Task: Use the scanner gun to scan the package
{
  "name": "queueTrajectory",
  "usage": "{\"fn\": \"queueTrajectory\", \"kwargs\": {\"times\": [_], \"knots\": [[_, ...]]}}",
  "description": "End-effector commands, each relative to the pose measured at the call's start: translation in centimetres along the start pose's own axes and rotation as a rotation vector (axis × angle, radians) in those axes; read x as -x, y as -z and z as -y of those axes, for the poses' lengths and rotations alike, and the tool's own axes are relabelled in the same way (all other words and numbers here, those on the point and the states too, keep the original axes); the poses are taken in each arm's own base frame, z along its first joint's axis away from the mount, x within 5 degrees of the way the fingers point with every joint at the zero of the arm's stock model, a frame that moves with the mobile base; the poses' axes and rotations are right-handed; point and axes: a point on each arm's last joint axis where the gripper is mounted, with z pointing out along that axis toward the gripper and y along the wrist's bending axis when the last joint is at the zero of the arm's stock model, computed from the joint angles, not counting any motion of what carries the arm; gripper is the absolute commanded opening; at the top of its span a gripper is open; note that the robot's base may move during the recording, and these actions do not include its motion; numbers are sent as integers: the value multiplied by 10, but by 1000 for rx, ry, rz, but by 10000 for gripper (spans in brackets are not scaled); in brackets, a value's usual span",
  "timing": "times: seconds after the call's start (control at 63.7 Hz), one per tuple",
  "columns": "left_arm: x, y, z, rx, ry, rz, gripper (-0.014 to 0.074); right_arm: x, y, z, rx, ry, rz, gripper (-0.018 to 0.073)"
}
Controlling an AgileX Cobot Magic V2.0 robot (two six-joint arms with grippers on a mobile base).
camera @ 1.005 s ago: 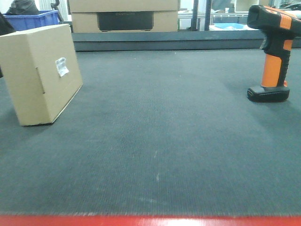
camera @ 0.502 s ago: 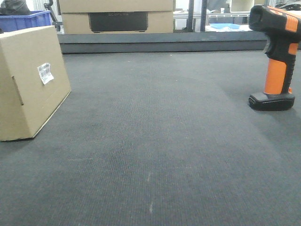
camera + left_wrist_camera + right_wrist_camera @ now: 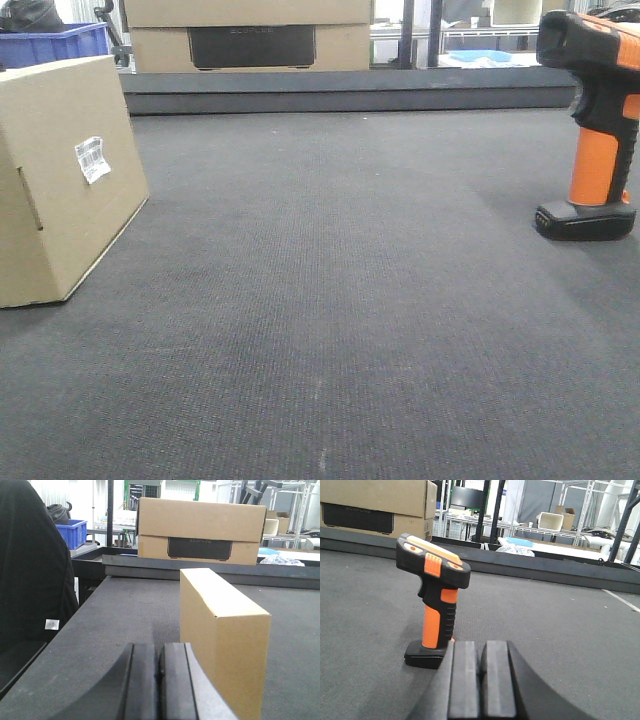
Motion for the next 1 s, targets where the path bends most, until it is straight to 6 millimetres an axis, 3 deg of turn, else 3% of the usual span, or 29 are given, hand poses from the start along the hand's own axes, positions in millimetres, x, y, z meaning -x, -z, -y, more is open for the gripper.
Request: {"fn": "queueTrajectory", "kwargs": {"times": [0.0,0.078,0.173,0.298,0.392,0.534,0.706,0.801,0.989], "knots": [[4,0,0,2,-16,44,-111,2,0,0,-5,6,25,-167],[12,1,0,5,-16,23,-111,2,0,0,-5,6,25,-167],[48,7,0,13,-15,2,-111,2,0,0,-5,6,25,-167],[93,4,1,29,-12,-182,-111,2,0,0,-5,6,25,-167],[115,-12,0,42,-9,-403,-111,2,0,0,-5,6,25,-167],[145,-43,3,30,25,-501,-111,2,0,0,-5,6,25,-167],[155,-74,4,26,32,-482,-111,2,0,0,-5,6,25,-167],[159,-97,5,20,55,-556,-111,2,0,0,-5,6,25,-167],[150,-171,6,21,74,-771,-111,2,0,0,-5,6,25,-167]]}}
